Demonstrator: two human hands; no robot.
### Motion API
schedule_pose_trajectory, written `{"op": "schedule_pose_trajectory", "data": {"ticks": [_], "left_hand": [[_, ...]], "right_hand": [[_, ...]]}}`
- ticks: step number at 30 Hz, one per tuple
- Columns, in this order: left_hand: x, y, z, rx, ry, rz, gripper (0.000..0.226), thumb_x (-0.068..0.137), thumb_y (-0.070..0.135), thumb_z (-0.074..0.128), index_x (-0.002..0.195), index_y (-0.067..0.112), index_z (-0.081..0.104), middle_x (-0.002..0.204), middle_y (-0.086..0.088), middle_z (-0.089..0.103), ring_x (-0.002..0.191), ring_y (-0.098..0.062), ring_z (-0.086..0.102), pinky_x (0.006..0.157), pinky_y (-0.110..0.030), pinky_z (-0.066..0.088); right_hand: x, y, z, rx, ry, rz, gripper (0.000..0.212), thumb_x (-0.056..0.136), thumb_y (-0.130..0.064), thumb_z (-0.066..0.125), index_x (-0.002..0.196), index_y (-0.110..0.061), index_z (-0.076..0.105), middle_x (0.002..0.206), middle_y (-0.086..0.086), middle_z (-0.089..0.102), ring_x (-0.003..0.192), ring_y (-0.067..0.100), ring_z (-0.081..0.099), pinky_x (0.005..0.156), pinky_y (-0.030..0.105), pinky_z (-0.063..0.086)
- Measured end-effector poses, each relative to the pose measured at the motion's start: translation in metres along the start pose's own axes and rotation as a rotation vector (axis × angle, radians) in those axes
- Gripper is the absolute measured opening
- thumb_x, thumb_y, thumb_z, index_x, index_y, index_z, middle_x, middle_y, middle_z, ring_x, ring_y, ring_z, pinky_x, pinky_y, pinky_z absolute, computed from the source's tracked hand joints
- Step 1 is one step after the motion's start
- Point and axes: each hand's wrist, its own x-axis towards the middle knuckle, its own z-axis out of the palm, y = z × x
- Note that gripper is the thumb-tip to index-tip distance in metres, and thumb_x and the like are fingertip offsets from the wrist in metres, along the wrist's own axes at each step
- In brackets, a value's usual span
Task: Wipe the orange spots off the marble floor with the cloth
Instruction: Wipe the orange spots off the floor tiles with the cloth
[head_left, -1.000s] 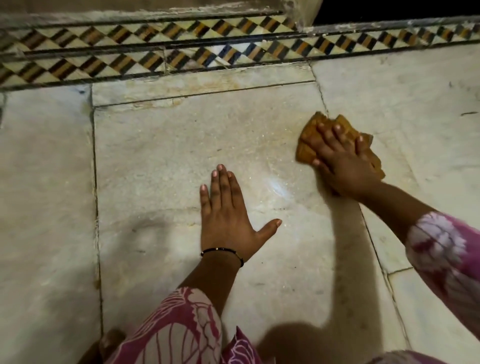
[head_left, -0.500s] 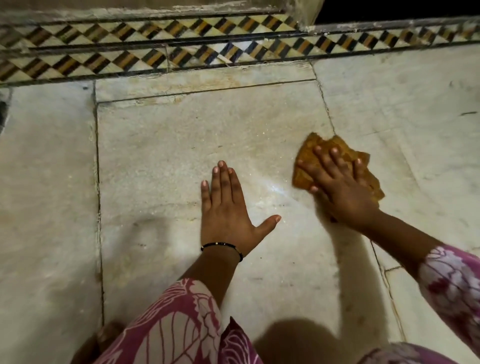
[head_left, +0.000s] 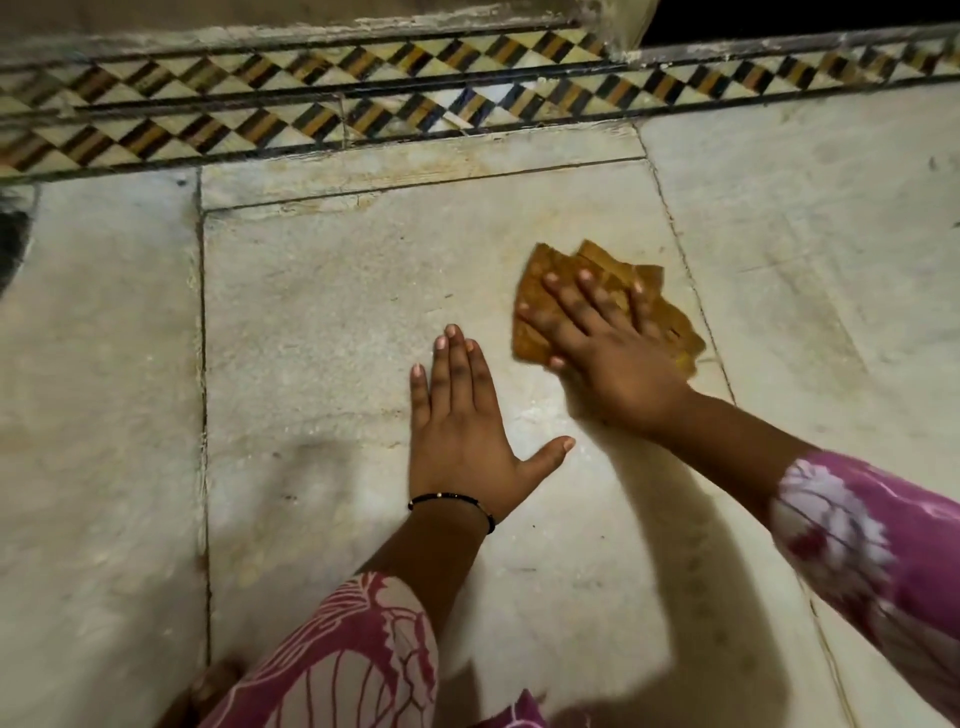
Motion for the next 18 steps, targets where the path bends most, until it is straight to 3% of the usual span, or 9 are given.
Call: {"op": "schedule_pose_trajectory", "data": {"ticks": [4, 8, 10, 13, 16, 18], "left_hand": [[-0.002, -0.001, -0.002, -0.016, -0.005, -0.005, 0.119, 0.07, 0.088, 0.019, 0.147, 0.0, 0.0, 0.156, -0.017, -0.007, 0.144, -0.026, -0.011, 0.117, -0.048, -0.001], [-0.001, 0.0, -0.001, -0.011, 0.003, -0.004, 0.119, 0.07, 0.088, 0.021, 0.147, -0.001, 0.001, 0.156, -0.018, -0.006, 0.144, -0.027, -0.01, 0.117, -0.049, 0.001], [-0.001, 0.0, -0.001, -0.007, 0.007, -0.004, 0.119, 0.069, 0.087, 0.022, 0.147, -0.001, 0.002, 0.156, -0.019, -0.005, 0.144, -0.027, -0.009, 0.117, -0.049, 0.001], [-0.001, 0.001, 0.0, 0.003, 0.016, -0.001, 0.119, 0.069, 0.087, 0.026, 0.147, -0.001, 0.006, 0.156, -0.019, -0.002, 0.145, -0.027, -0.005, 0.116, -0.048, 0.0], [-0.001, 0.001, 0.001, 0.0, 0.023, 0.0, 0.118, 0.07, 0.086, 0.026, 0.147, -0.001, 0.008, 0.156, -0.019, 0.0, 0.145, -0.027, -0.004, 0.116, -0.048, 0.001], [-0.001, 0.001, 0.001, -0.002, 0.016, 0.004, 0.118, 0.07, 0.086, 0.025, 0.147, -0.001, 0.007, 0.156, -0.019, -0.002, 0.145, -0.027, -0.005, 0.117, -0.048, 0.001]], "right_hand": [[-0.031, 0.05, -0.006, -0.032, -0.037, 0.314, 0.051, 0.096, -0.048, 0.017, 0.145, -0.046, 0.004, 0.159, -0.006, -0.003, 0.145, 0.022, -0.01, 0.107, 0.062, -0.014], [0.037, 0.056, -0.023, 0.06, -0.002, 0.45, 0.05, 0.099, -0.042, 0.026, 0.147, -0.039, 0.012, 0.159, -0.001, -0.001, 0.144, 0.026, -0.01, 0.109, 0.062, -0.01], [0.074, 0.031, -0.024, 0.102, 0.006, 0.404, 0.05, 0.1, -0.04, 0.028, 0.147, -0.035, 0.015, 0.159, 0.002, -0.001, 0.144, 0.028, -0.011, 0.11, 0.059, -0.009], [0.085, -0.017, -0.011, 0.104, 0.037, 0.193, 0.049, 0.099, -0.037, 0.031, 0.147, -0.032, 0.02, 0.159, 0.003, 0.004, 0.145, 0.028, -0.008, 0.111, 0.054, -0.009], [0.038, -0.029, 0.003, 0.102, 0.063, -0.006, 0.047, 0.098, -0.038, 0.03, 0.145, -0.035, 0.026, 0.158, -0.003, 0.012, 0.145, 0.022, -0.003, 0.112, 0.048, -0.009], [-0.009, -0.015, 0.007, 0.107, 0.054, -0.039, 0.05, 0.094, -0.042, 0.024, 0.144, -0.039, 0.026, 0.156, -0.006, 0.017, 0.145, 0.019, 0.002, 0.113, 0.047, -0.004]]}}
